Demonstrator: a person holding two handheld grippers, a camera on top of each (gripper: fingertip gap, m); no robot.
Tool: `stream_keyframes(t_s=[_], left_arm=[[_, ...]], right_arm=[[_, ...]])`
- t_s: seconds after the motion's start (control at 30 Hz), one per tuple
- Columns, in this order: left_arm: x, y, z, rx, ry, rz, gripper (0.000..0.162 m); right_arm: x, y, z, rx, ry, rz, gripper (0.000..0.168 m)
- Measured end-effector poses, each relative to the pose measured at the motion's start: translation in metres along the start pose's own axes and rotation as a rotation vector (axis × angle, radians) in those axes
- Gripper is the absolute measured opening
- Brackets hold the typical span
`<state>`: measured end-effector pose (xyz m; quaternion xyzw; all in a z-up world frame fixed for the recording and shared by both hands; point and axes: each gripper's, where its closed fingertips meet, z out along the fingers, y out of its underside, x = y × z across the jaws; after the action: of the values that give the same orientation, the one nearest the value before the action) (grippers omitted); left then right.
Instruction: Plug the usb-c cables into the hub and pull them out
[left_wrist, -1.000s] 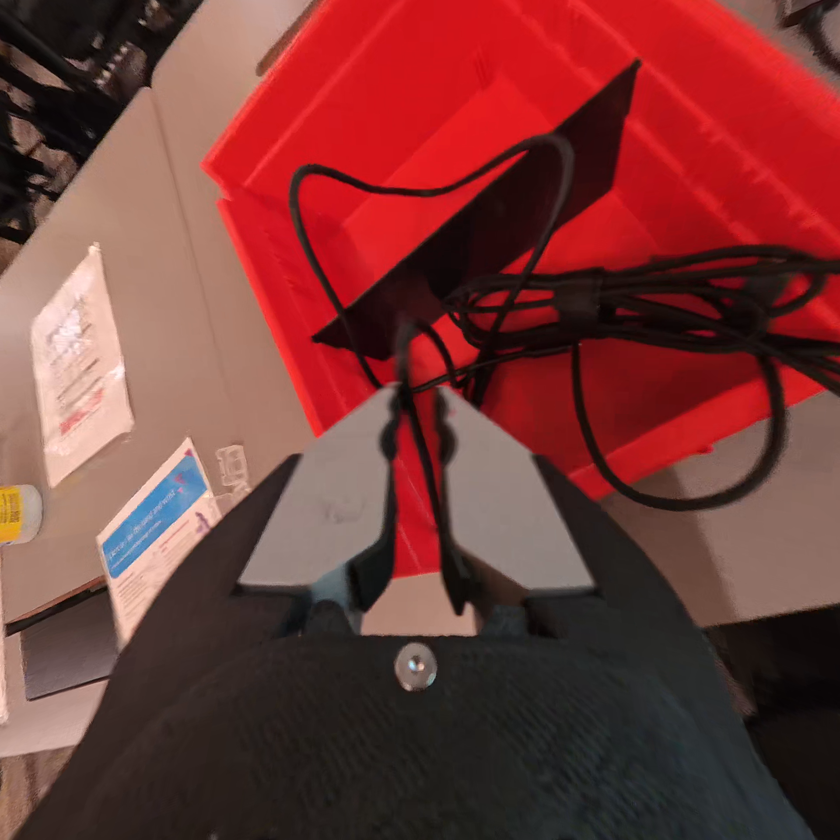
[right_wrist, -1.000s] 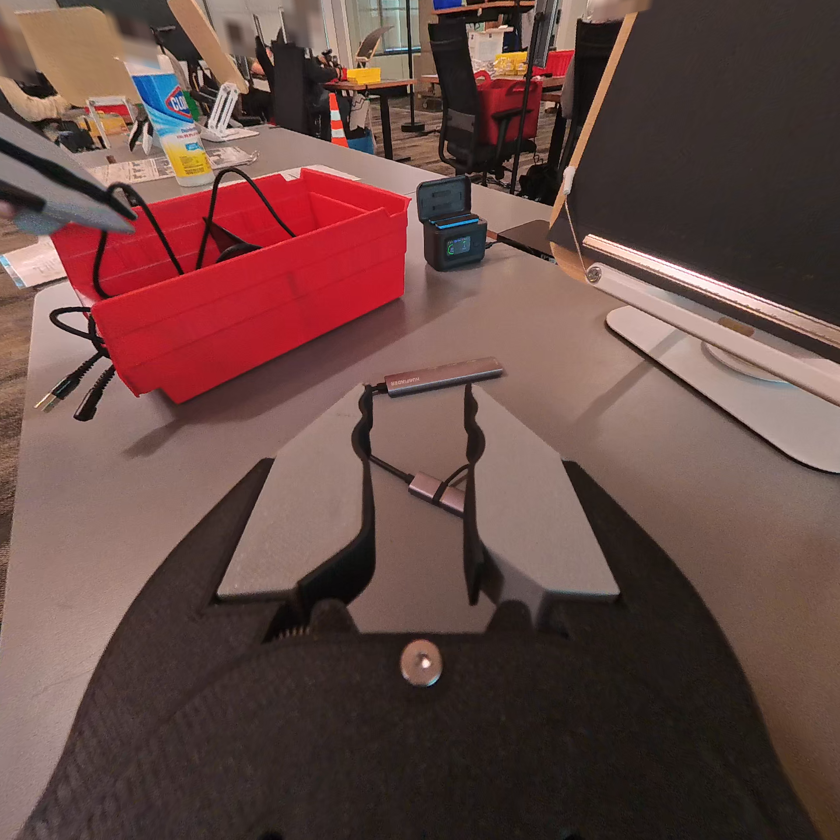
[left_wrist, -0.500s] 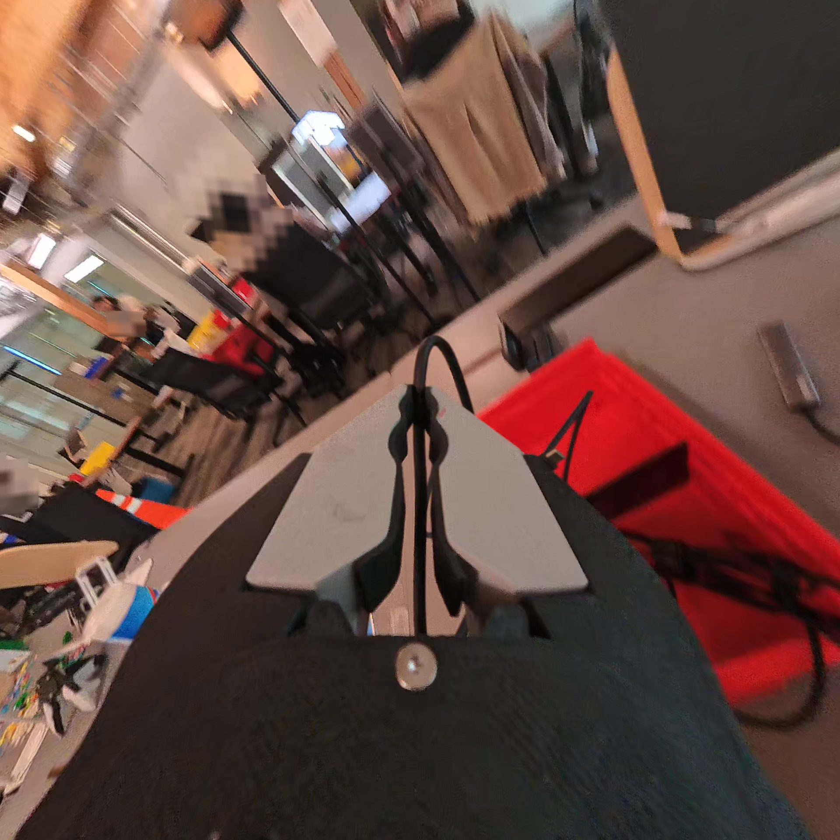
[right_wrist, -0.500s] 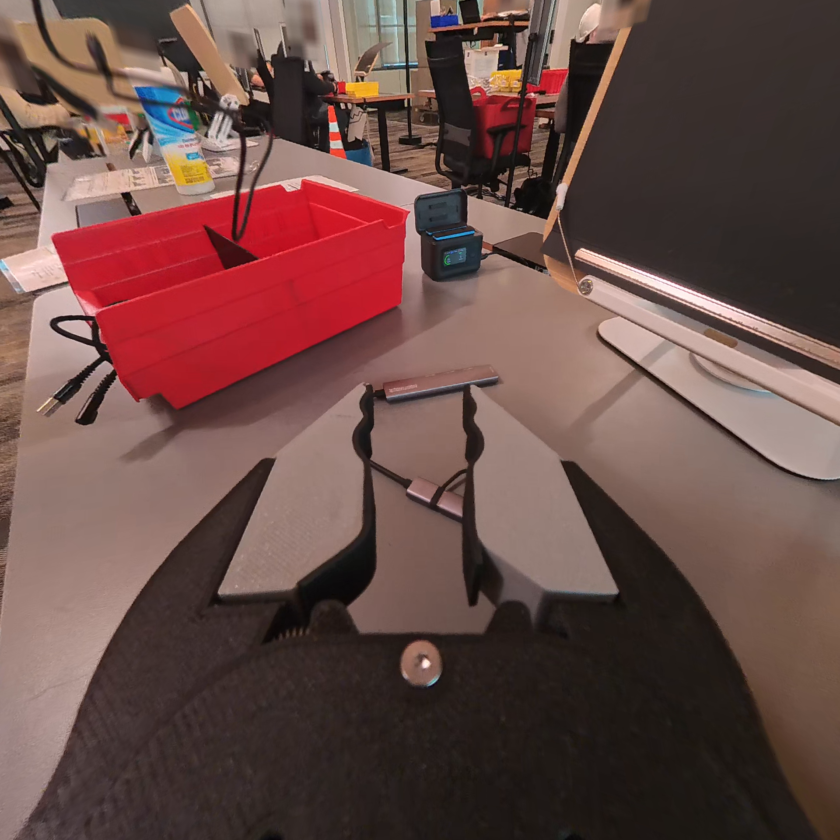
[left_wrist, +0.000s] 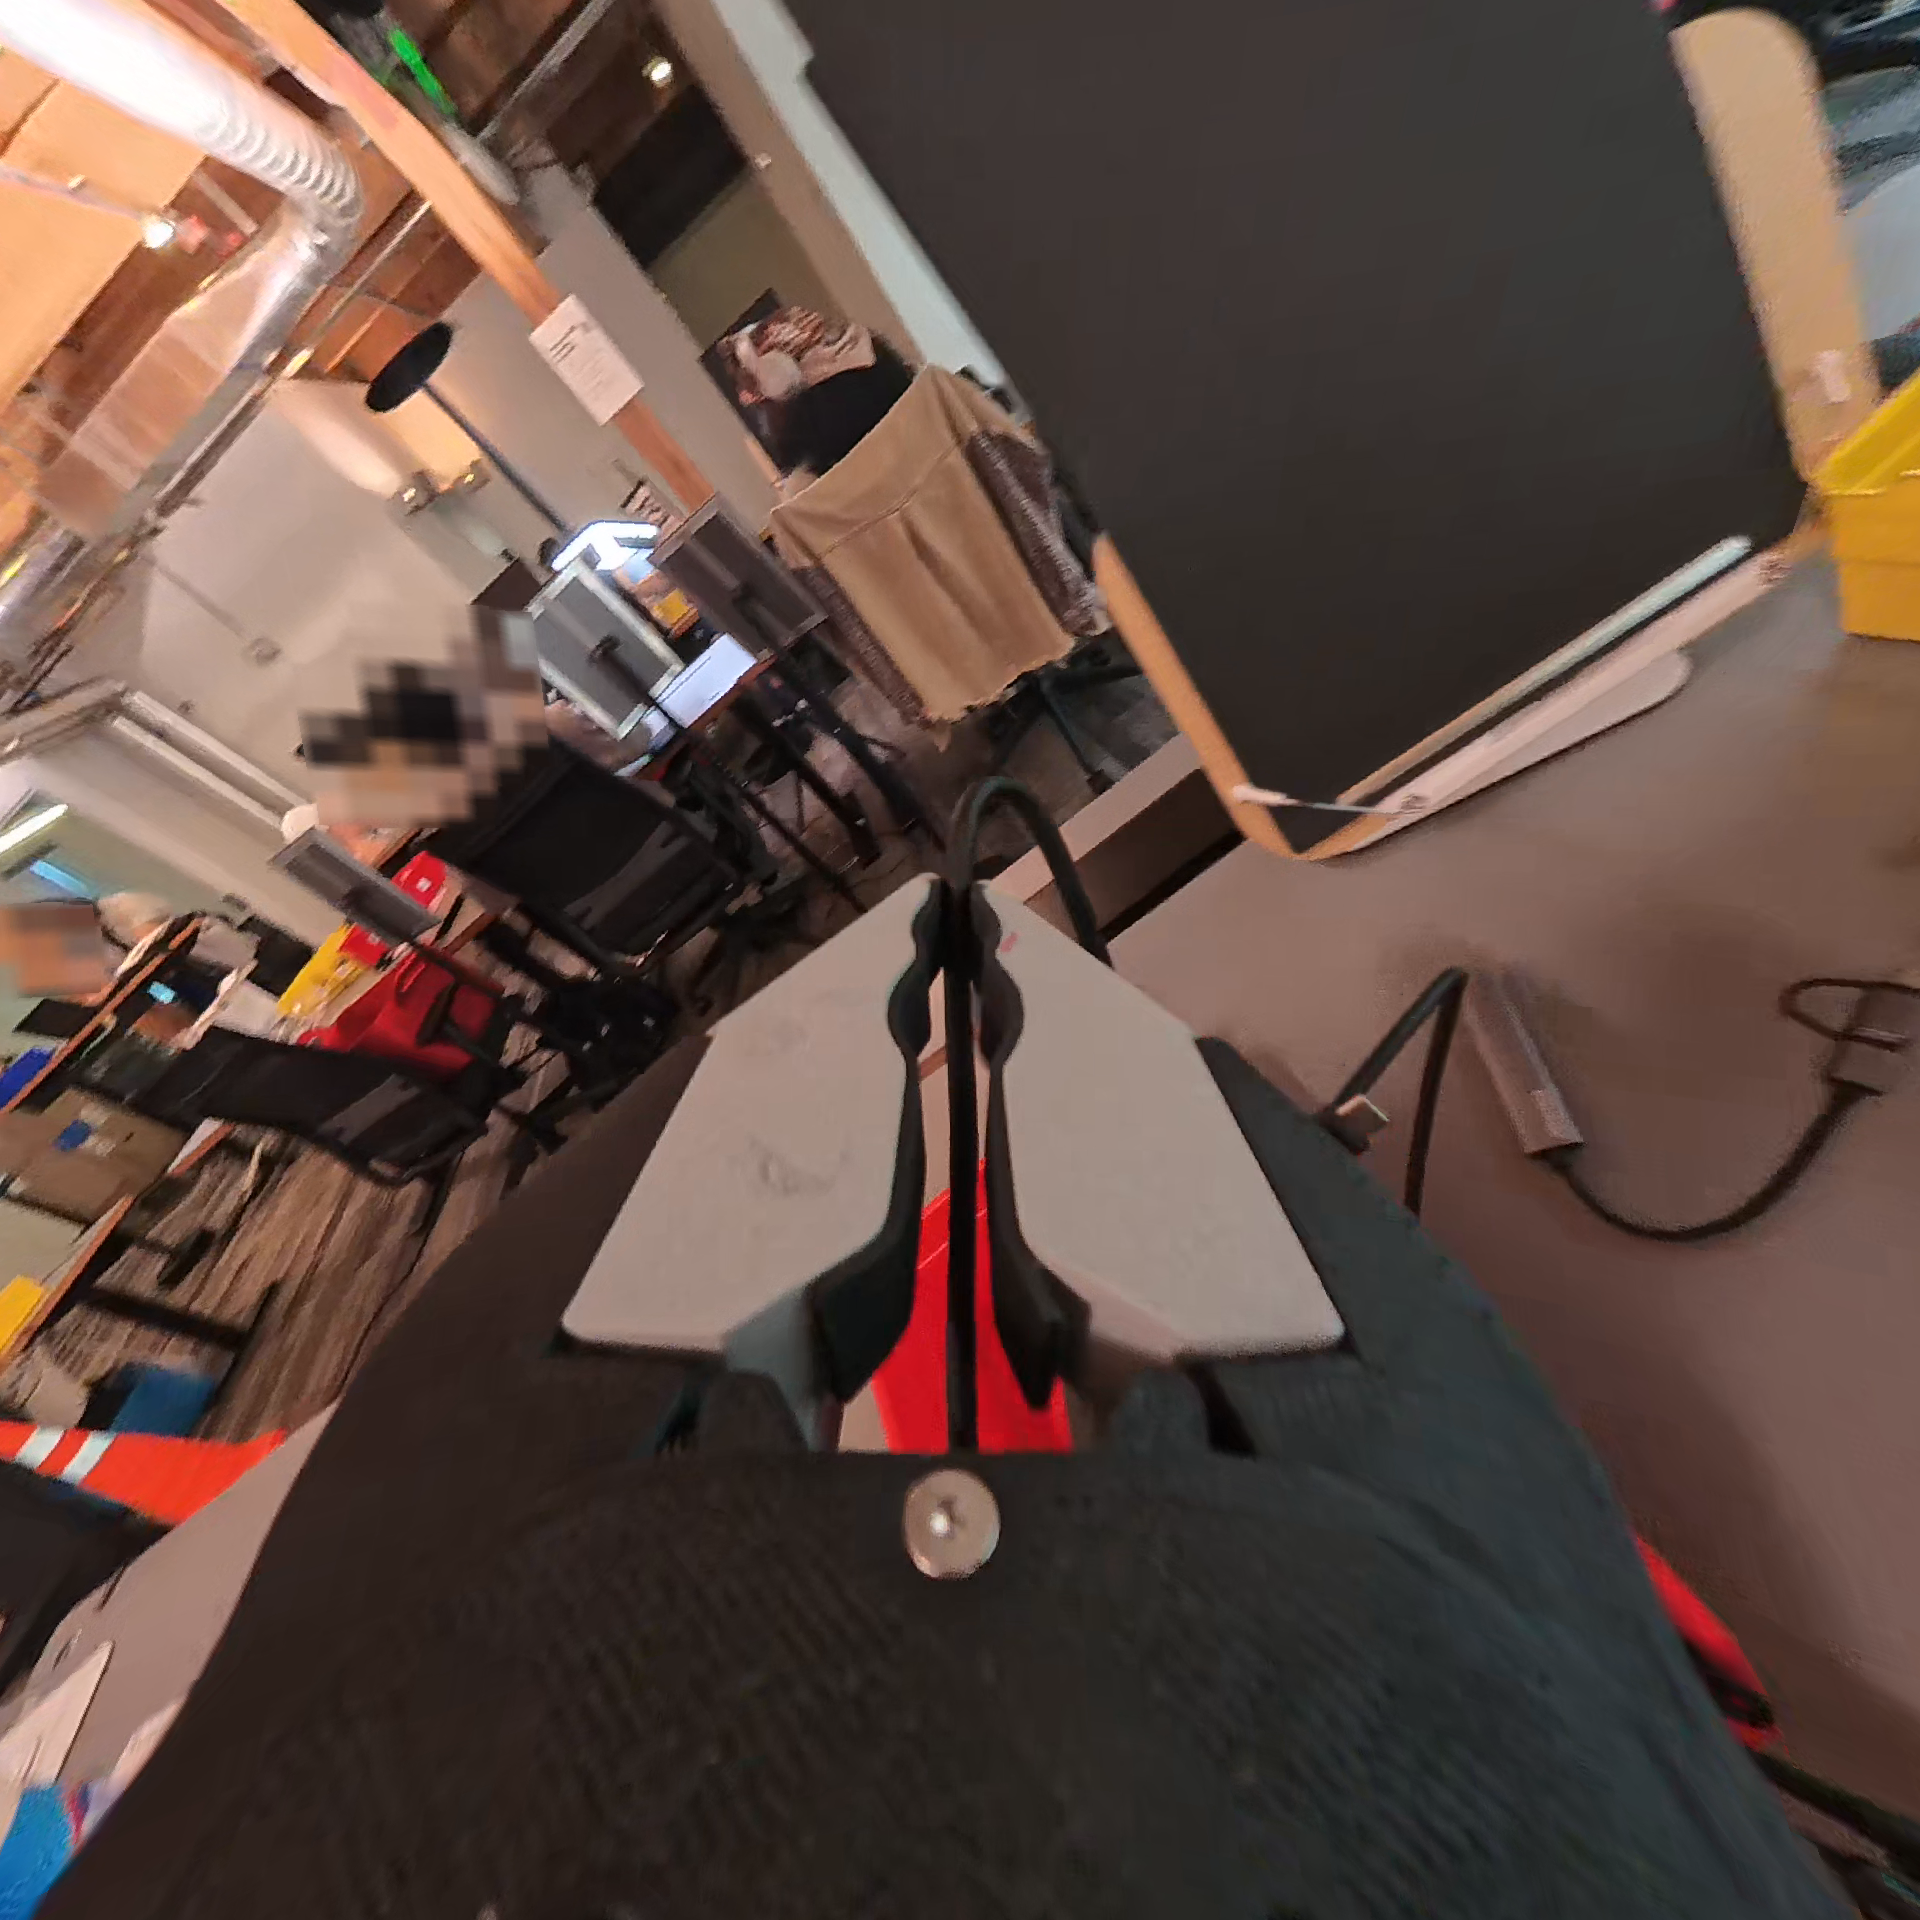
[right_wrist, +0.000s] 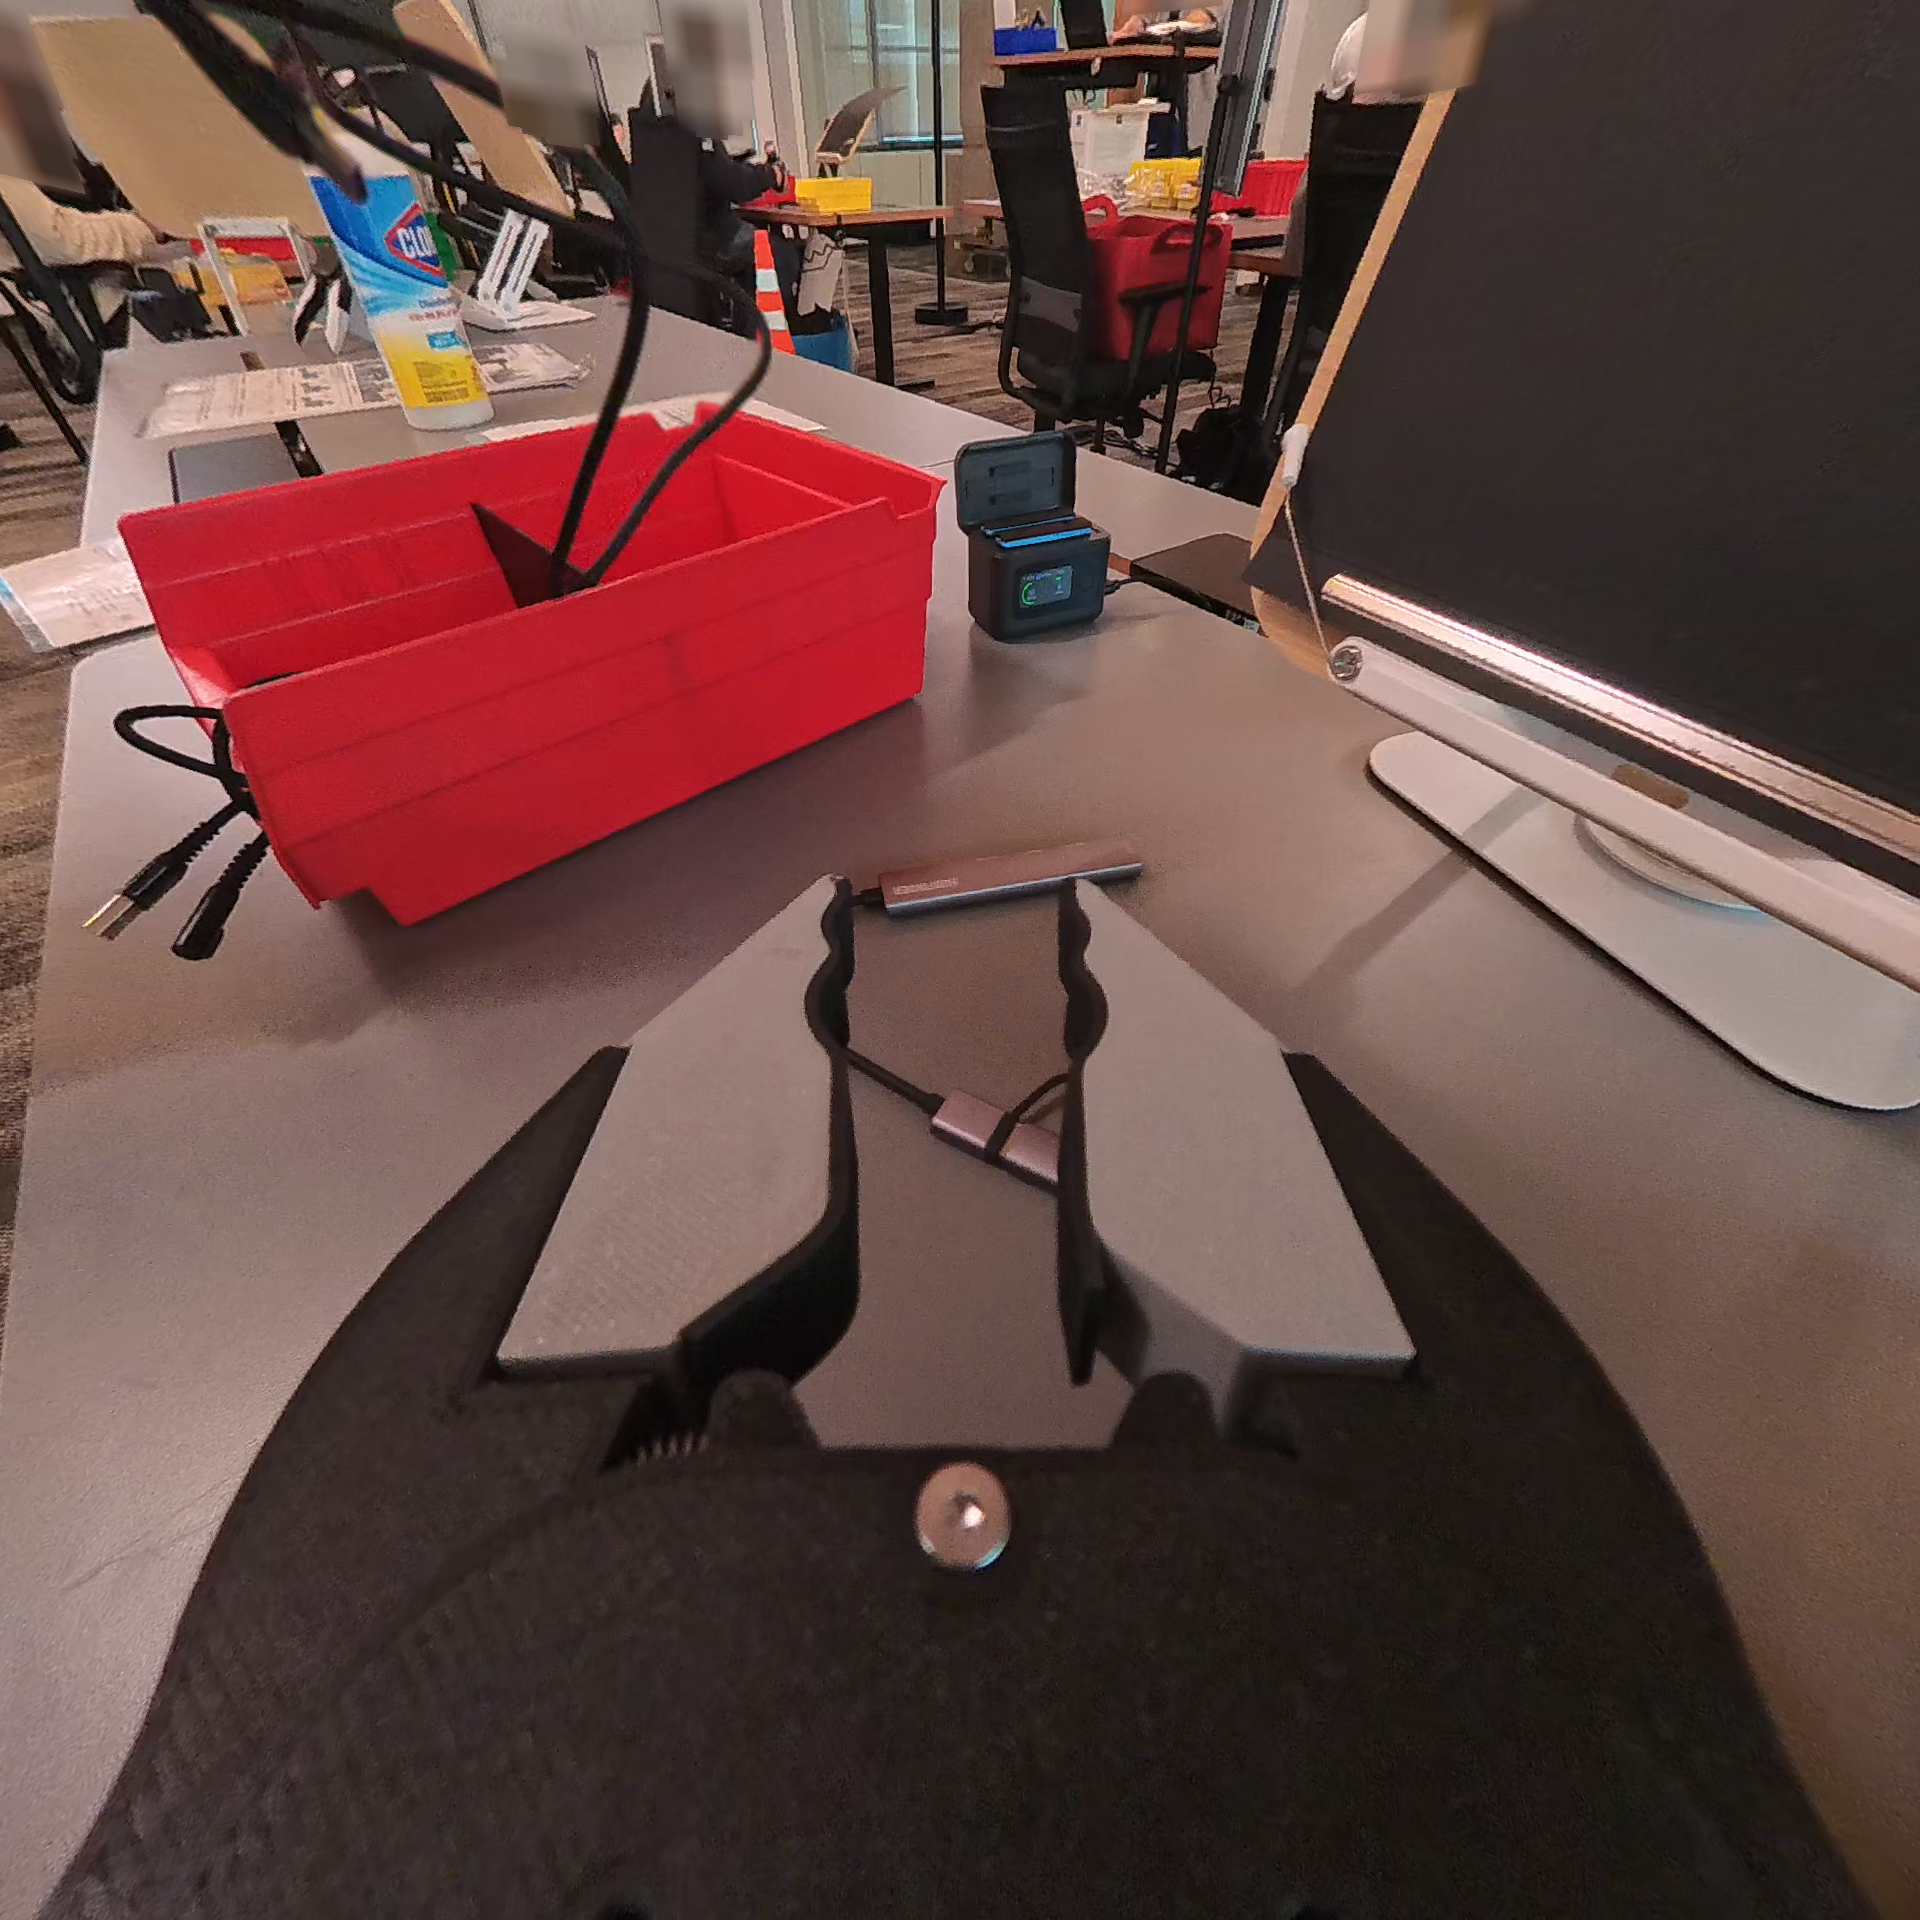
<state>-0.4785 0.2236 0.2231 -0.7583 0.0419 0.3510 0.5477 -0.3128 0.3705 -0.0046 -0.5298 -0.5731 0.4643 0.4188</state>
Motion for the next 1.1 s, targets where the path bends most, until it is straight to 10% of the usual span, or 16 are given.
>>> stream_keyframes(t_s=[0.43,0.87,1.1], left_arm=[[0.157,-0.056,0.035,0.116,0.267,0.144,0.001],[0.316,0.056,0.040,-0.134,0.615,-0.136,0.006],[0.285,0.067,0.039,-0.240,0.664,-0.125,0.035]], right_arm=[[0.005,-0.034,-0.024,0.160,0.021,-0.001,0.037],[0.034,-0.018,-0.024,0.049,0.161,0.025,0.039],[0.063,0.016,-0.020,-0.124,0.270,0.092,0.038]])
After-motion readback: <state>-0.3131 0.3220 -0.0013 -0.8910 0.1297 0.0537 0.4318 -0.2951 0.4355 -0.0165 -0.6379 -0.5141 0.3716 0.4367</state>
